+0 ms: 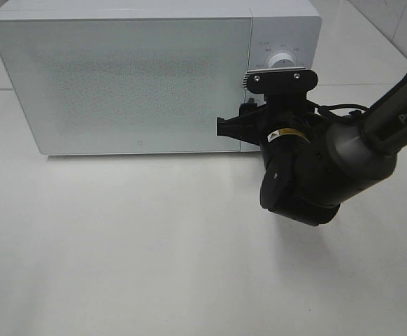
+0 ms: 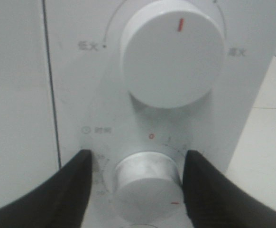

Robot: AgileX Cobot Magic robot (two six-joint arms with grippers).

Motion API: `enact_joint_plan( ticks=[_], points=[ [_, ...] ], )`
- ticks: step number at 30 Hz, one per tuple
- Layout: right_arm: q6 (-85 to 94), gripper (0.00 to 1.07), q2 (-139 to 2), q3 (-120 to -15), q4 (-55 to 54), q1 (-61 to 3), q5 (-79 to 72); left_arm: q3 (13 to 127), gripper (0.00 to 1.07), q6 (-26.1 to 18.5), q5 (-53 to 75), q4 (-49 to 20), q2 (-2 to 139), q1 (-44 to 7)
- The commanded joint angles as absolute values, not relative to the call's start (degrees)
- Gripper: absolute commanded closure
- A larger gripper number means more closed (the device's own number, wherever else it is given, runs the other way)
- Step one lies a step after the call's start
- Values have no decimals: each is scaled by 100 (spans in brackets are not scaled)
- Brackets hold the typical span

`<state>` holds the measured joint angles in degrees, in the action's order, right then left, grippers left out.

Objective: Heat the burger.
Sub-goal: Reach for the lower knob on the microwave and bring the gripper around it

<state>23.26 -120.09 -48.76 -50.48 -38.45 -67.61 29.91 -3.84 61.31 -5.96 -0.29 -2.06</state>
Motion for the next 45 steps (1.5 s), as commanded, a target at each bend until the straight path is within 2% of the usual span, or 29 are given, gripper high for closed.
enact_joint_plan(
  ticks=[1,3,4,6,12,15,24,28,35,39,45],
  points=[
    [2235,66,-11935,-4973,-4939,-3799,-6784,2968,7,-367,6136,-596,-132,-189],
    [2108,92,-11935,-4973,-4939,-3782,-6646,2968,7,-367,6136,-596,-132,-189],
    [2108,92,-11935,-4973,-4939,-3782,-6646,2968,7,-367,6136,-596,-132,-189],
    [2063,107,-11935,-4973,-4853,-3770,-6652,2968,7,-367,6136,-596,-132,-189],
    [1788,107,-11935,-4973,-4778,-3770,-6658,2968,7,-367,6136,-596,-132,-189],
    [1037,107,-11935,-4973,-4664,-3770,-6658,2968,7,-367,6136,-596,-132,-189],
    [-2057,107,-11935,-4973,-3982,-3661,-6314,2968,7,-367,6136,-596,-132,-189],
    [-4148,107,-11946,-4973,-3610,-3598,-6371,2968,7,-367,6136,-596,-132,-189],
    [-5730,107,-11946,-4973,-3484,-3598,-6497,2968,7,-367,6136,-596,-132,-189],
    [-7311,107,-11958,-4973,-3495,-3598,-6463,2968,7,-367,6136,-596,-132,-189],
    [-8377,107,-12152,-4973,-3409,-3598,-6497,2968,7,-367,6136,-596,-132,-189]
  ],
)
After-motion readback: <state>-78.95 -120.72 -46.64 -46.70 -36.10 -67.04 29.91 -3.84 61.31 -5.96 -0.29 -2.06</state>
